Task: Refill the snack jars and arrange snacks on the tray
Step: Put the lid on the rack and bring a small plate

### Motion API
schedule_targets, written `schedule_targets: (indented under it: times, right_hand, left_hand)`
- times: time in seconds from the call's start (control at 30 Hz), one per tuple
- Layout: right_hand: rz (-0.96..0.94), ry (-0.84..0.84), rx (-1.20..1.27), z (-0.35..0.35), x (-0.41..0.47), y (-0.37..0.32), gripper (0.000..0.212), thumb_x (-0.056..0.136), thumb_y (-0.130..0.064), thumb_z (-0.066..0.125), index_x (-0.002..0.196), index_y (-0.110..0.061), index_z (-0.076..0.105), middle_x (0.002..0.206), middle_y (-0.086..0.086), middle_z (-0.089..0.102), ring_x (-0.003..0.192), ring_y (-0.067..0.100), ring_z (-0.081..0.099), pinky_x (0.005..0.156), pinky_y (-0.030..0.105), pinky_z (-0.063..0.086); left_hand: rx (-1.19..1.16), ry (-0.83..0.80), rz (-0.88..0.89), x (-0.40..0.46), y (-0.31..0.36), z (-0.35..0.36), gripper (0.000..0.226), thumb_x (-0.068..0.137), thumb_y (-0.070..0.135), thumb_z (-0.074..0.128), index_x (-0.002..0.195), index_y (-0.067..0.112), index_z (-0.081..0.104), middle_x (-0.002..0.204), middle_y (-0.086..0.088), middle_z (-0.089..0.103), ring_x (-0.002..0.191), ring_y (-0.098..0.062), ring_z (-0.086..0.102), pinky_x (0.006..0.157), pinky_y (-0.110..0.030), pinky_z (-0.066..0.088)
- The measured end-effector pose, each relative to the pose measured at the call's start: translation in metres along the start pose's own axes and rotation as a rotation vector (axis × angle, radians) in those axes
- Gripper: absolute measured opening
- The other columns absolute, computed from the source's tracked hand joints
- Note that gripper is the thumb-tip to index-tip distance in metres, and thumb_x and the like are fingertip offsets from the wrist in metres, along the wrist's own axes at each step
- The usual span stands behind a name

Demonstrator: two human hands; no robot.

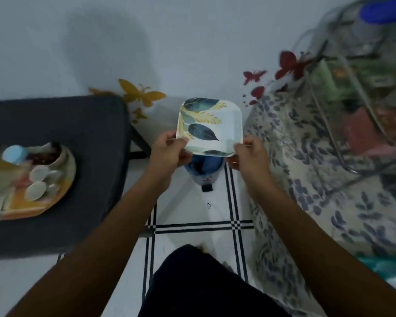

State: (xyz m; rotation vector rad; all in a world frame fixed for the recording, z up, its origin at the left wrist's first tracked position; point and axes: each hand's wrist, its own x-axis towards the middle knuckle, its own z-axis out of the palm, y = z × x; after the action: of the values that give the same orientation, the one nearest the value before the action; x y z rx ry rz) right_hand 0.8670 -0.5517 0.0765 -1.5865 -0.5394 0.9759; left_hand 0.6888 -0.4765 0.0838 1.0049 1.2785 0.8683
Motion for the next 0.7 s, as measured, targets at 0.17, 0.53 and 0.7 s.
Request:
schedule_targets:
  times: [0.17,0.53,0.7]
  right_hand:
    - [-0.073,-0.257,-0.028,0.109,-0.078,-0.011,0.012,0.100,-0.006,0.055,0.111,-0.008,0.058,0.095,0.007,0.069,0.071,0.017,0.065,0.054,0.024,0.055]
    - [-0.003,-0.769,-0.233,0.444,-0.303,0.085,0.019,0.095,-0.010,0.055,0.113,-0.015,0.062,0.093,0.006,0.074,0.067,0.016,0.070,0.064,0.034,0.061]
    - [-0.033,-0.855,-0.285,0.554,-0.367,0.104,0.007,0.099,-0.014,0.059,0.104,-0.019,0.061,0.091,0.004,0.072,0.063,0.011,0.069,0.055,0.024,0.056]
  left_hand:
    - [-0.150,0.195,0.078,-0.065,-0.001,-0.142,0.015,0.100,0.016,0.063,0.114,0.013,0.063,0.109,-0.009,0.075,0.081,-0.012,0.073,0.069,-0.027,0.058]
    - [-0.172,0.686,0.032,-0.204,-0.043,-0.533,0.009,0.102,0.016,0.062,0.108,0.022,0.061,0.104,0.000,0.073,0.078,-0.009,0.072,0.065,-0.023,0.060]
    - [-0.090,0.751,-0.043,-0.233,-0.047,-0.656,0.012,0.103,0.018,0.061,0.114,0.016,0.059,0.108,-0.009,0.072,0.079,-0.018,0.067,0.066,-0.024,0.061]
